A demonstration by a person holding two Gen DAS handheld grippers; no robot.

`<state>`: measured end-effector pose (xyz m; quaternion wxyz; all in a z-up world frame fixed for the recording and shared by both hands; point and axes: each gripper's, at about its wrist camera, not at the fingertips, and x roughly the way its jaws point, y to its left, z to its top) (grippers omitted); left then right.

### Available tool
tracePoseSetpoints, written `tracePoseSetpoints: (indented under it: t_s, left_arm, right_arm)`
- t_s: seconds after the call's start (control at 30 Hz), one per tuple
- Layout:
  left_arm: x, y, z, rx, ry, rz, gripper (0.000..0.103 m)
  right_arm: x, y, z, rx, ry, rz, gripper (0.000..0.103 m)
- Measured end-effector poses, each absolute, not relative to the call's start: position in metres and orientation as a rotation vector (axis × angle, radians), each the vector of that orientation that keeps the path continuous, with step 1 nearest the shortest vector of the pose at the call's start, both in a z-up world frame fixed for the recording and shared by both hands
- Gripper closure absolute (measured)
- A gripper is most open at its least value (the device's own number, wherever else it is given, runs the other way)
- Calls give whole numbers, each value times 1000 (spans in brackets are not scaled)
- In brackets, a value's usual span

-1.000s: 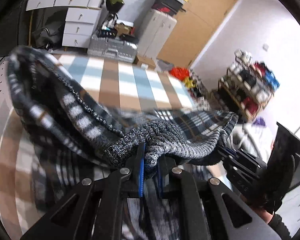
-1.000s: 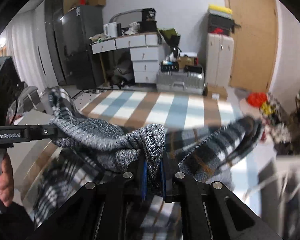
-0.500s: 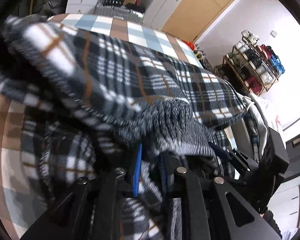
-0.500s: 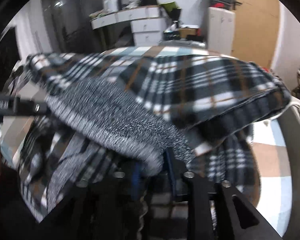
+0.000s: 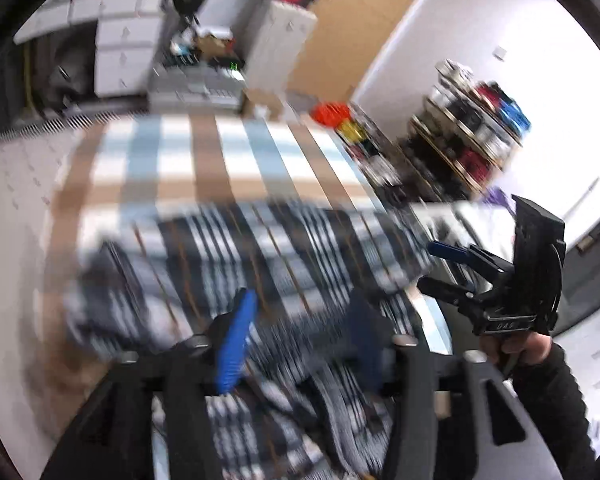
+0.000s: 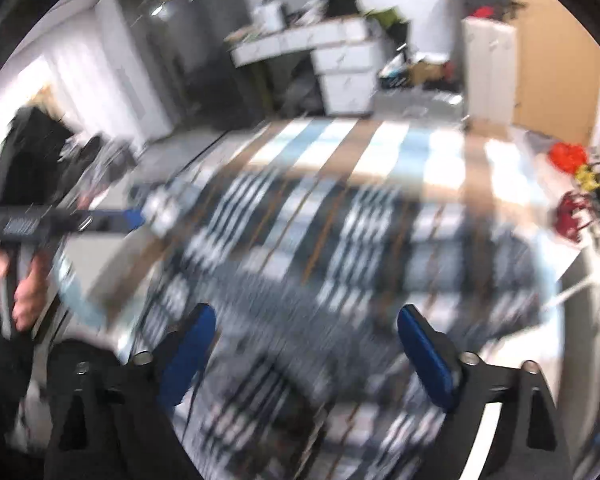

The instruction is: Fold large clothes

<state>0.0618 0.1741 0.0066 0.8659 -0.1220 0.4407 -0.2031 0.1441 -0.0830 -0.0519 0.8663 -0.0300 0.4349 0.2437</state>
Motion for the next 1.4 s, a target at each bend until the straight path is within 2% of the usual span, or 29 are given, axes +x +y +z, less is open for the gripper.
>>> tracePoseSetpoints:
  t_s: [0.13,0.27,0.47,0.53,0.63,0.77,0.93,1.03,1.17,1.27,1.4]
  left_arm:
    - [113,195,7,-256,945,-319,48]
    - [135,211,-59,-310,1141,-302,48]
    - [105,227,-145,-419,1247,-313,48]
    - [96,230,-159,-461,1244,-315,48]
    - [88,235,-154,-485,1224,-331,48]
    - [87,237,-112,-486,1204,-378,48]
    - [101,212,-74,-417,1136,-467,48]
    - [123,197,-98,-336,1207,-388,47]
    - [132,198,-146,-380,1288,-362,48]
    - [132,200,-149,-380,1257,-365,48]
    - [118,201,-129,-358,1314,-359,48]
  right_arm:
    - [221,-78,-53,-73,997,391,9]
    - [264,-79,-99,-130,1196,289,9]
    - [231,-116,-185,-231,1444,222,8]
    - [217,-120,-193,-263,1408,253,0]
    - [201,-121,-191,-298,1384,272,0]
    - [202,-129,-167,-190,1444,308,1]
    - [217,-139,-110,-57,1271,344,0]
    - [231,-141,-120,-60,1294,274,0]
    - [239,-144,-176,-175,1426,177,0]
    - [223,-128,-186,-359,1342,171,0]
    - [215,-130,-166,-345,1338,180,0]
